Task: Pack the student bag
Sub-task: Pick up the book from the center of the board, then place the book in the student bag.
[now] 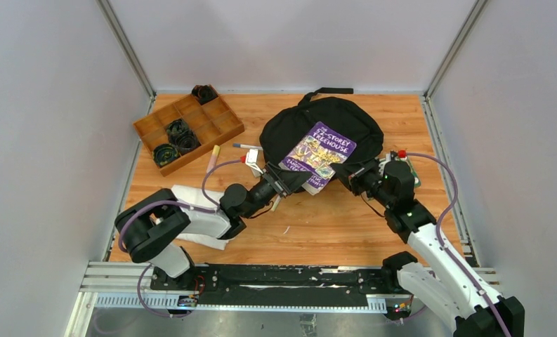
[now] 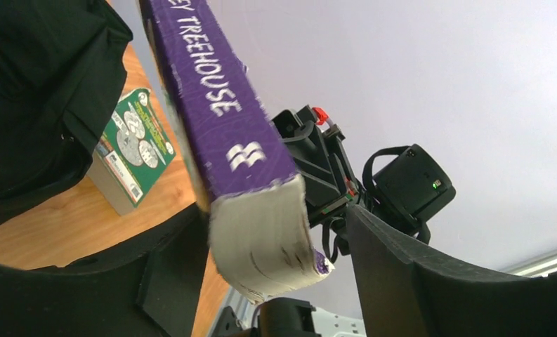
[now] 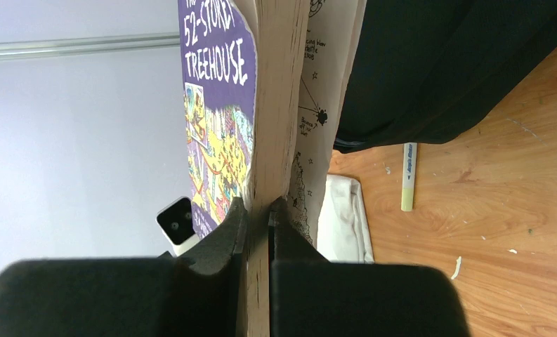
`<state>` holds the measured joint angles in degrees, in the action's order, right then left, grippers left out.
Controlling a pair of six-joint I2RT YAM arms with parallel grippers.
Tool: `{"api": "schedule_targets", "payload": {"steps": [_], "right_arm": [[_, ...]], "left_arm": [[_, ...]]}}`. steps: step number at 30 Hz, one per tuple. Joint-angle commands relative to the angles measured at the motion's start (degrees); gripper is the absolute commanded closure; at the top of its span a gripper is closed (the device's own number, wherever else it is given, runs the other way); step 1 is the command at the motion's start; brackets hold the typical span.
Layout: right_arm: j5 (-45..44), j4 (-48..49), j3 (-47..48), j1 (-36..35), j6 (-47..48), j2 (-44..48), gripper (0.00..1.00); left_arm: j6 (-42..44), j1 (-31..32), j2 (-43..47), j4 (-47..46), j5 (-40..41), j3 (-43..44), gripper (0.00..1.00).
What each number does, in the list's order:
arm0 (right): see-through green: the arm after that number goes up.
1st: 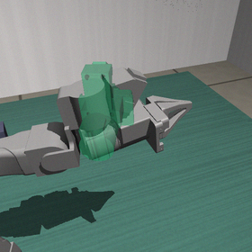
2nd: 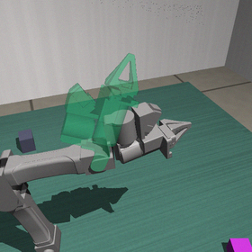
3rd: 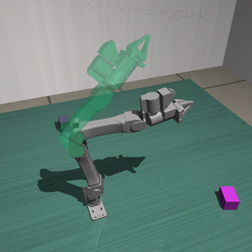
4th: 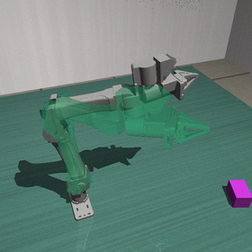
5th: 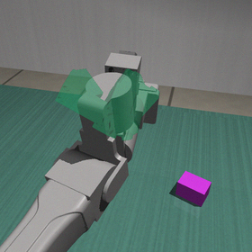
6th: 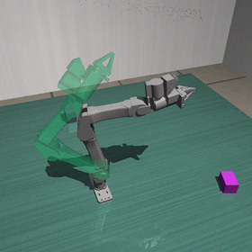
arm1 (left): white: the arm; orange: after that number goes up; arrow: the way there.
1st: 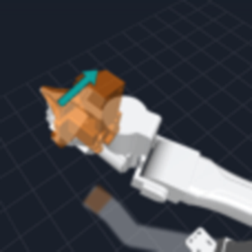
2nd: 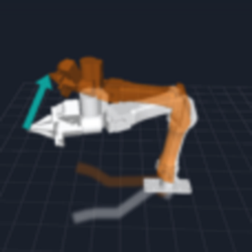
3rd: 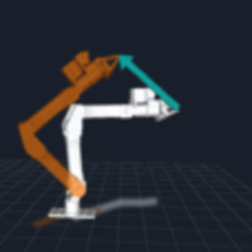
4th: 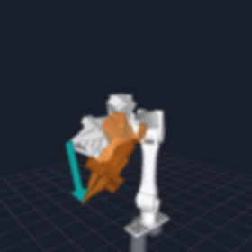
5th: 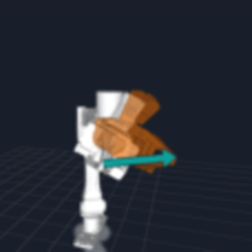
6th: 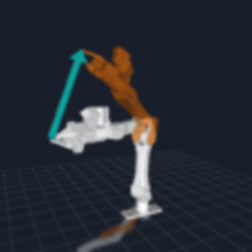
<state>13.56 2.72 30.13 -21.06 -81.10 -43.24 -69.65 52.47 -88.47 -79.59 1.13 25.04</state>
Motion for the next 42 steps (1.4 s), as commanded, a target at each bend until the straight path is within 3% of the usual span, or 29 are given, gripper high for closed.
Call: {"api": "schedule_targets", "payload": {"steps": [1,3,8,12,14,16,18,23,28,30,33,36,42], "right_arm": [[-0.6,3.4,-0.2,-1.3,-1.5,0.4,1.00],[-0.5,3.7,-0.2,-1.8,-1.1,0.0,1.00],[-0.1,2.4,-1.1,-2.5,-0.8,-0.2,1.00],[-0.2,-0.6,-0.6,-2.5,3.8,1.3,0.98],[1.7,-4.7,1.4,-1.6,8.8,0.9,0.71],[3.2,-10.5,5.0,-0.7,14.9,0.3,0.43],[2.0,-17.4,9.8,-0.3,21.9,-0.1,0.31],[-1.1,-28.4,23.4,-0.1,42.9,-6.1,0.30],[1.2,-32.7,38.1,-3.4,58.3,-21.9,0.33],[-2.6,-34.9,44.1,-9.2,63.9,-30.4,0.33],[-7.4,-36.1,51.5,-14.8,68.7,-40.4,0.36],[-5.4,-35.1,56.3,-15.3,69.6,-48.7,0.44],[-0.3,-34.9,61.2,-15.6,70.4,-60.5,0.46]], "left_arm": [[0.1,0.6,-0.9,-1.1,3.2,3.2,0.34],[-0.6,0.6,-1.7,-0.8,3.8,4.3,0.46],[-1.7,0.5,-2.3,-1.1,4.1,6.0,0.66],[-0.1,-0.9,1.1,2.0,4.5,4.6,0.86],[1.2,-2.6,4.8,5.5,4.4,3.1,0.97],[4.2,-5.4,10.2,11.5,3.3,1.8,1.00],[7.1,-8.9,17.3,21.1,2.3,1.2,1.00],[19.4,-21.9,32.5,59.9,-10.5,11.1,1.00],[27.0,-35.0,35.5,88.5,-20.9,21.7,1.00],[25.9,-39.7,36.1,92.3,-24.8,22.0,1.00],[22.7,-44.2,38.5,90.7,-28.8,19.0,1.00],[21.0,-45.2,40.3,88.7,-28.9,16.7,1.00],[20.8,-45.3,41.2,89.3,-29.0,15.4,1.00]]}}
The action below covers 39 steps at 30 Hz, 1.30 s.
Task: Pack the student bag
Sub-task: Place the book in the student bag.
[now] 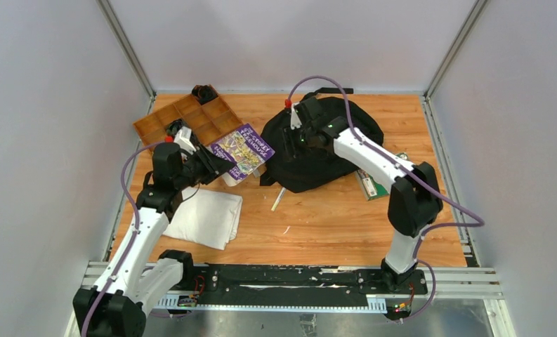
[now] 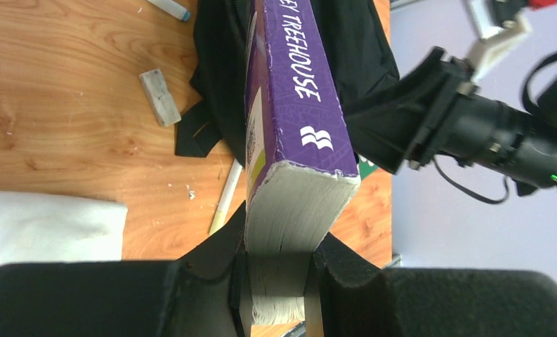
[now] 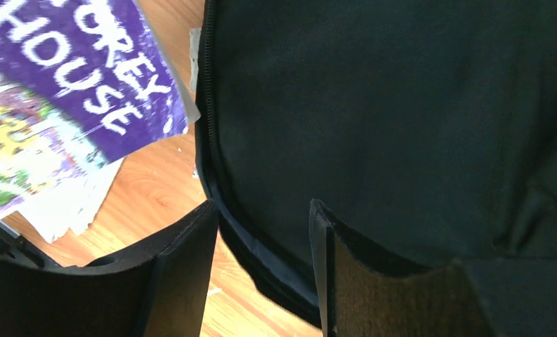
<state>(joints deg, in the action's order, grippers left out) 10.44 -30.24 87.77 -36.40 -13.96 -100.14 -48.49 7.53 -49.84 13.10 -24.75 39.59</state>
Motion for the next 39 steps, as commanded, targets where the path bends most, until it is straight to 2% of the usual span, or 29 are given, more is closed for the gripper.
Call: {"api": "schedule_targets", "payload": {"steps": [1,6,12,16,19,24,29,30,32,33,39], "right_arm": [[3.6,-1.9,3.8,-0.6,3.3,-4.5,0.44],[3.6,-0.9,3.7,-2.4,3.9,-7.8,0.38],[1.7,-0.9,5.4,-4.0,4.8,-11.3,0.33],[-2.3,-1.0,6.9,-5.3,5.8,-12.5,0.29],[-7.1,-0.9,8.4,-5.5,5.9,-14.4,0.31],[-16.6,0.9,9.4,-5.4,6.2,-16.0,0.49],[-16.7,0.7,10.6,-5.4,7.3,-16.7,0.69],[-16.3,0.6,10.4,-5.4,7.4,-16.4,0.75],[-16.0,0.6,9.8,-5.4,7.2,-15.1,0.94],[-15.8,0.6,9.2,-5.5,7.0,-14.1,1.00],[-19.3,2.2,6.5,-5.3,6.5,-5.8,1.00]], "left_arm": [[-0.2,-0.4,3.1,-2.9,-2.4,0.8,1.00],[0.8,-1.4,5.2,1.4,2.3,1.8,1.00],[0.1,-2.5,7.7,2.0,5.0,1.5,1.00],[0.1,-2.6,7.6,2.1,4.6,1.4,1.00],[0.0,-2.6,7.6,2.0,4.5,1.5,1.00],[0.0,-2.6,8.0,2.4,3.9,1.2,1.00],[0.3,-2.6,8.2,2.3,3.4,1.2,1.00],[0.4,-2.6,8.1,2.4,3.3,1.3,1.00],[0.8,-2.6,7.9,2.3,3.0,1.6,1.00],[1.0,-2.6,7.7,2.2,2.6,1.7,1.00],[2.2,-2.6,5.5,0.8,-0.9,2.1,1.00]]}}
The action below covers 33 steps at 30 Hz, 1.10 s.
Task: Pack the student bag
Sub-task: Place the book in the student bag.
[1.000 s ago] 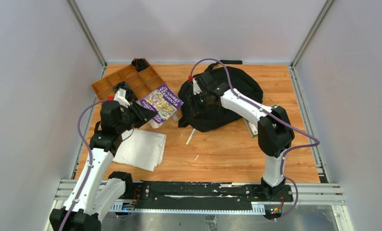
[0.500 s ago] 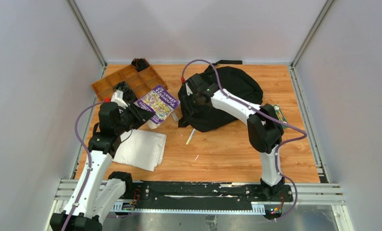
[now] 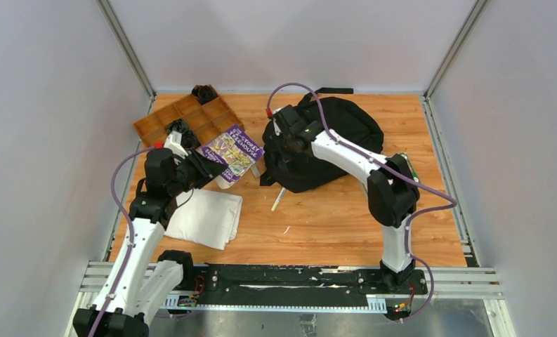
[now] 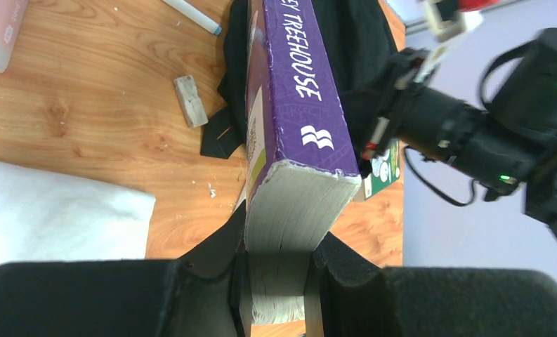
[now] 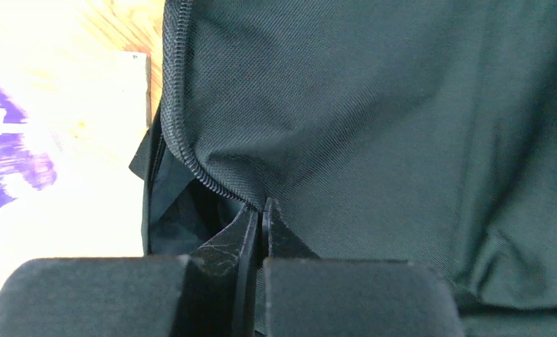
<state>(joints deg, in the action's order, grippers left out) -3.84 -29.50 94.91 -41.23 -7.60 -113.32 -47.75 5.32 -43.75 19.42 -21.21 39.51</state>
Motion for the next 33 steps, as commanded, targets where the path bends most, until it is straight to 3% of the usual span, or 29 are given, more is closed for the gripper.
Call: {"api": "schedule_targets", "payload": {"steps": [1,6,12,24,33], "right_arm": [[-6.3,1.5,-0.7,-0.3,-0.1,8.6,1.00],[-7.1,1.8,-0.8,2.0,-0.7,13.8,1.00],[-6.5,-0.7,2.2,3.1,1.7,17.0,1.00],[-6.0,-0.8,1.1,3.7,1.0,18.7,1.00],[-2.8,0.2,1.4,3.8,1.4,21.9,1.00]], "left_arm": [[1.8,-0.4,-1.2,-6.0,-5.6,2.4,1.00],[3.2,-0.2,-4.7,-6.8,-11.2,4.4,1.00],[-5.0,3.1,-10.6,-19.4,-16.8,3.7,1.00],[-12.7,14.0,-38.0,-39.4,-16.5,11.3,1.00],[-15.0,20.1,-51.7,-42.5,-13.4,20.2,1.00]]}}
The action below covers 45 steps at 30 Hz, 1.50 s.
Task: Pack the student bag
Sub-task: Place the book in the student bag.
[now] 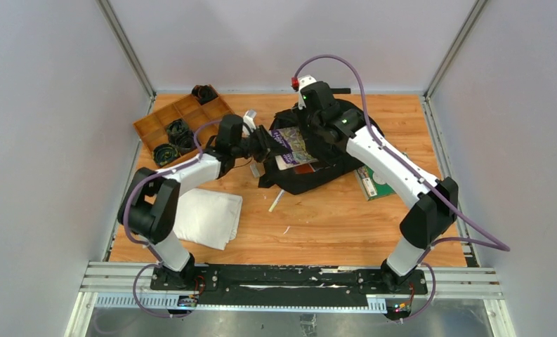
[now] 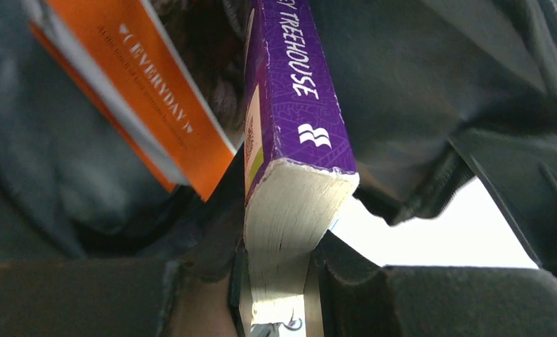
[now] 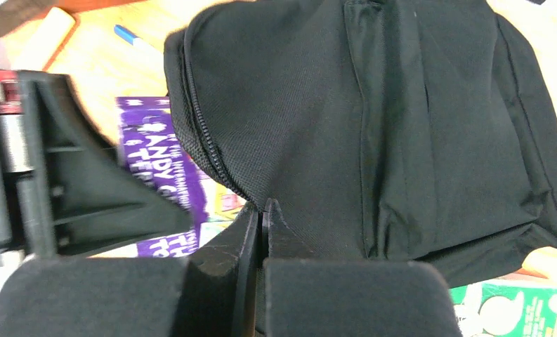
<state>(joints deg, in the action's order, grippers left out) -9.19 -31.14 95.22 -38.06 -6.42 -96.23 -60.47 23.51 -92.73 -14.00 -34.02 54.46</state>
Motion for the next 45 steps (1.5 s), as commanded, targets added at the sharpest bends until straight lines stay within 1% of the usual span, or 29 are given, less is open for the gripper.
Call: {"api": "schedule_targets", "payload": {"steps": [1,3,9,11,14,19,20,23,26,27,29,31,32,33,34,40,43,45], "right_arm": [[3.1,2.1,1.4,0.7,0.2,5.3,1.00],[4.2,2.1,2.0,0.7,0.5,5.8,1.00],[4.9,2.3,3.0,0.7,1.1,6.7,1.00],[5.0,2.5,2.9,0.7,1.2,6.9,1.00],[4.6,2.8,2.6,0.9,1.1,7.1,1.00],[4.5,3.4,0.7,1.7,-0.5,6.9,1.00],[4.5,3.4,0.2,1.8,-0.8,6.8,1.00],[4.6,3.9,-1.5,2.3,-1.6,6.7,1.00],[4.3,4.2,-2.7,3.1,-2.2,6.7,1.00],[4.2,4.3,-2.9,3.4,-2.5,6.6,1.00],[4.0,4.5,-3.4,4.0,-3.0,6.8,1.00],[3.7,4.8,-4.1,4.7,-3.5,6.9,1.00],[4.0,4.9,-4.3,5.2,-3.9,6.9,1.00],[4.0,4.9,-4.6,5.5,-4.7,6.7,1.00],[4.1,5.0,-4.9,6.0,-5.3,6.7,1.00],[4.8,7.0,-6.5,7.8,-8.7,6.2,1.00],[5.3,7.3,-7.2,8.6,-10.1,6.1,1.00],[5.8,7.8,-7.7,9.0,-11.1,6.1,1.00]], "left_arm": [[-3.3,2.5,-3.9,-10.4,-0.3,5.8,1.00],[-5.4,3.3,-6.6,-14.9,0.2,6.4,1.00],[-8.7,5.3,-15.4,-19.0,1.7,12.4,1.00],[-10.6,5.6,-18.7,-22.0,2.6,13.9,1.00],[-11.1,6.1,-22.0,-22.6,4.2,16.4,1.00],[-10.1,7.3,-25.2,-22.6,7.0,18.0,1.00],[-9.8,7.6,-25.6,-22.6,7.0,18.3,0.95],[-8.4,8.0,-25.8,-22.6,6.9,18.2,0.62],[-6.0,8.0,-23.7,-22.3,8.1,16.4,0.36],[-4.6,8.0,-23.0,-20.8,8.4,16.3,0.32],[-1.6,8.0,-21.6,-16.8,8.0,16.5,0.29],[0.3,8.0,-19.7,-14.9,8.3,15.5,0.27],[1.7,8.0,-18.6,-13.7,9.6,14.9,0.24],[2.8,8.0,-17.5,-12.5,10.7,14.4,0.05],[3.7,8.0,-16.5,-11.6,10.8,13.9,0.01],[9.9,8.0,-10.1,-4.2,11.3,10.9,0.00],[12.4,8.0,-4.4,-0.4,11.3,8.2,0.00],[12.3,8.0,0.8,0.0,10.9,5.4,0.00]]}}
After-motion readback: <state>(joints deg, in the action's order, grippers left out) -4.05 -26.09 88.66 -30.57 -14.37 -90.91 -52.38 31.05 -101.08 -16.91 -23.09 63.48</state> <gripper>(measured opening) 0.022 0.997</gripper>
